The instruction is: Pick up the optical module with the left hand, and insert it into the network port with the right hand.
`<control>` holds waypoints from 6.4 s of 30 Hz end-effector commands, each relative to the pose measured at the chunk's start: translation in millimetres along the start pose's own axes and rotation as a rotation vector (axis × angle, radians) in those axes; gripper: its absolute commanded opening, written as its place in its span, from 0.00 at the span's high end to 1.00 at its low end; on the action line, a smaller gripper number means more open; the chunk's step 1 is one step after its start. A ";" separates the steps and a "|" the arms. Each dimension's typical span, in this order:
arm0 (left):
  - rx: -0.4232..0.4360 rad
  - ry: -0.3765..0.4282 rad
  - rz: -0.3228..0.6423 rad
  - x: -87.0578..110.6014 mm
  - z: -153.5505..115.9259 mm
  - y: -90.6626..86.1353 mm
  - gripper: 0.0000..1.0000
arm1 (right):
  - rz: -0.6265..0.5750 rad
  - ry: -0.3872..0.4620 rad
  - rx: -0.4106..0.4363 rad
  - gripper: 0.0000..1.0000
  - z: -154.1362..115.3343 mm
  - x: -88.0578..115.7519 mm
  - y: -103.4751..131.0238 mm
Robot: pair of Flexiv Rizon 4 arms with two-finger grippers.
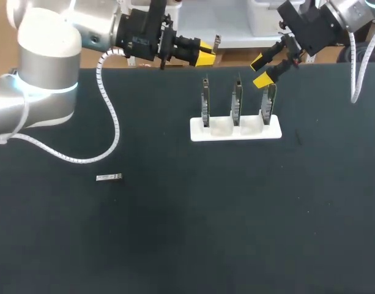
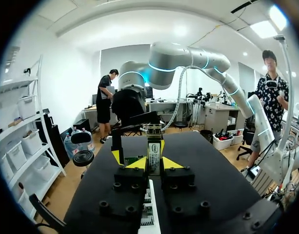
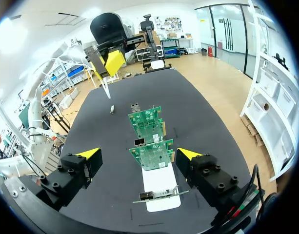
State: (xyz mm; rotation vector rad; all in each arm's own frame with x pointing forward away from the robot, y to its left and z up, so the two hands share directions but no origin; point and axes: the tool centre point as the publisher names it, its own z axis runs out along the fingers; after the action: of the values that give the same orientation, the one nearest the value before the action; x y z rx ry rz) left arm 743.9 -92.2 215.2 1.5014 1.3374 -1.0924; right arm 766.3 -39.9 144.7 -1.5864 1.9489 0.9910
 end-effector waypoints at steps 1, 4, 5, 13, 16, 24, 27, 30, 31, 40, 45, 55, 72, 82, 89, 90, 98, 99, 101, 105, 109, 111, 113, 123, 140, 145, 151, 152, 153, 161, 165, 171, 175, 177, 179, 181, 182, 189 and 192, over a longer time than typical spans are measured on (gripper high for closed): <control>-0.028 -0.005 -0.018 6.9 -7.7 0.8 1.00 | -0.001 -0.001 0.005 0.00 0.2 0.5 2.1; -0.100 -0.030 -0.014 5.3 -13.3 -1.2 1.00 | -0.001 -0.001 0.005 0.00 0.2 0.5 2.1; -0.122 -0.039 -0.016 4.4 -13.5 -1.8 1.00 | -0.001 -0.001 0.005 0.00 0.2 0.5 2.1; -0.195 -0.101 -0.022 -7.1 -9.0 -2.0 1.00 | -0.001 -0.001 0.005 0.00 0.2 0.5 2.1; -0.209 -0.098 -0.016 -10.3 -4.5 -3.1 1.00 | -0.001 -0.001 0.005 0.00 0.2 0.5 2.1; -0.202 -0.072 -0.024 -8.8 21.3 2.7 1.00 | -0.001 -0.001 0.005 0.00 0.2 0.5 2.1; -0.188 -0.072 -0.029 -6.8 30.1 5.1 1.00 | -0.001 -0.001 0.005 0.00 0.2 0.5 2.1; -0.178 -0.075 -0.030 -5.1 37.3 7.4 1.00 | -0.001 -0.001 0.005 0.00 0.2 0.5 2.1; -0.177 -0.071 -0.034 -3.8 39.0 8.6 1.00 | -0.001 -0.001 0.005 0.00 0.2 0.5 2.1; -0.171 -0.094 -0.058 0.7 46.0 12.0 1.00 | -0.001 -0.001 0.005 0.00 0.2 0.5 2.1; -0.171 -0.105 -0.058 0.4 53.3 14.7 1.00 | -0.001 -0.001 0.005 0.00 0.2 0.5 2.1; -0.157 -0.103 -0.099 10.0 65.0 12.7 1.00 | -0.001 -0.001 0.005 0.00 0.2 0.5 2.1; -0.124 -0.094 -0.150 17.8 81.8 15.1 1.00 | -0.001 -0.001 0.005 0.00 0.2 0.5 2.1; -0.129 -0.097 -0.162 21.8 80.9 20.5 1.00 | -0.001 -0.001 0.005 0.00 0.2 0.5 2.1; -0.121 -0.110 -0.176 25.0 79.1 22.4 1.00 | -0.001 -0.001 0.005 0.00 0.2 0.5 2.1; -0.121 -0.111 -0.174 24.3 78.5 22.1 1.00 | -0.001 -0.001 0.005 0.00 0.2 0.5 2.1; -0.105 -0.112 -0.179 27.6 81.5 21.0 1.00 | -0.001 -0.001 0.005 0.00 0.2 0.5 2.1; -0.103 -0.111 -0.180 28.3 82.1 20.9 1.00 | -0.001 -0.001 0.005 0.00 0.2 0.5 2.1; -0.101 -0.109 -0.182 28.7 82.3 20.7 1.00 | -0.001 -0.001 0.005 0.00 0.2 0.5 2.1; -0.099 -0.105 -0.173 27.7 82.4 19.1 1.00 | -0.001 -0.001 0.005 0.00 0.2 0.5 2.1; -0.100 -0.102 -0.167 27.7 82.6 18.7 1.00 | -0.001 -0.001 0.005 0.00 0.2 0.5 2.1; -0.101 -0.100 -0.167 28.6 82.3 18.9 1.00 | -0.001 -0.001 0.005 0.00 0.2 0.5 2.1; -0.102 -0.100 -0.163 29.5 81.9 19.1 1.00 | -0.001 -0.001 0.005 0.00 0.2 0.5 2.1; -0.103 -0.100 -0.171 32.4 82.8 18.6 1.00 | -0.001 -0.001 0.005 0.00 0.2 0.5 2.1; -0.103 -0.098 -0.179 35.4 81.9 21.7 1.00 | -0.001 -0.001 0.005 0.00 0.2 0.5 2.1; -0.100 -0.105 -0.164 34.2 80.7 22.0 1.00 | -0.001 -0.001 0.005 0.00 0.2 0.5 2.1; -0.100 -0.105 -0.164 34.2 80.7 22.0 1.00 | -0.001 -0.001 0.005 0.00 0.2 0.5 2.1; -0.100 -0.105 -0.164 34.2 80.7 22.0 1.00 | -0.001 -0.001 0.005 0.00 0.2 0.5 2.1; -0.100 -0.105 -0.164 34.2 80.7 22.0 1.00 | -0.001 -0.001 0.005 0.00 0.2 0.5 2.1; -0.100 -0.105 -0.164 34.2 80.7 22.0 1.00 | 0.004 0.007 0.037 0.00 -3.1 2.1 0.8; -0.100 -0.105 -0.164 34.2 80.7 22.0 1.00 | -0.007 0.014 0.049 0.00 -9.7 1.3 1.5; -0.100 -0.105 -0.164 34.2 80.7 22.0 1.00 | -0.043 0.038 0.042 0.00 -15.8 -4.1 4.7; -0.100 -0.105 -0.164 34.2 80.7 22.0 1.00 | -0.062 0.040 0.049 0.00 -18.7 -8.9 8.3; -0.100 -0.105 -0.164 34.2 80.7 22.0 1.00 | -0.071 0.040 0.052 0.00 -18.7 -11.8 10.4; -0.100 -0.105 -0.164 34.2 80.7 22.0 1.00 | -0.083 0.038 0.050 0.00 -18.1 -14.9 11.9; -0.100 -0.105 -0.164 34.2 80.7 22.0 1.00 | -0.095 0.037 0.047 0.00 -17.6 -17.9 12.4; -0.100 -0.105 -0.164 34.2 80.7 22.0 1.00 | -0.101 0.039 0.042 0.00 -17.3 -18.9 12.1; -0.100 -0.105 -0.164 34.2 80.7 22.0 1.00 | -0.125 0.056 0.037 0.00 -19.2 -23.9 7.0; -0.100 -0.105 -0.164 34.2 80.7 22.0 1.00 | -0.136 0.054 0.038 0.00 -19.7 -27.2 4.2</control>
State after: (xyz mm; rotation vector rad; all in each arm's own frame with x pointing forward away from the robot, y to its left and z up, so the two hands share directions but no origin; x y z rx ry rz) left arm 759.7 -161.5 160.9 1.2598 1.4403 -1.1718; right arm 767.1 -38.2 177.5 -1.7080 1.8584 0.8554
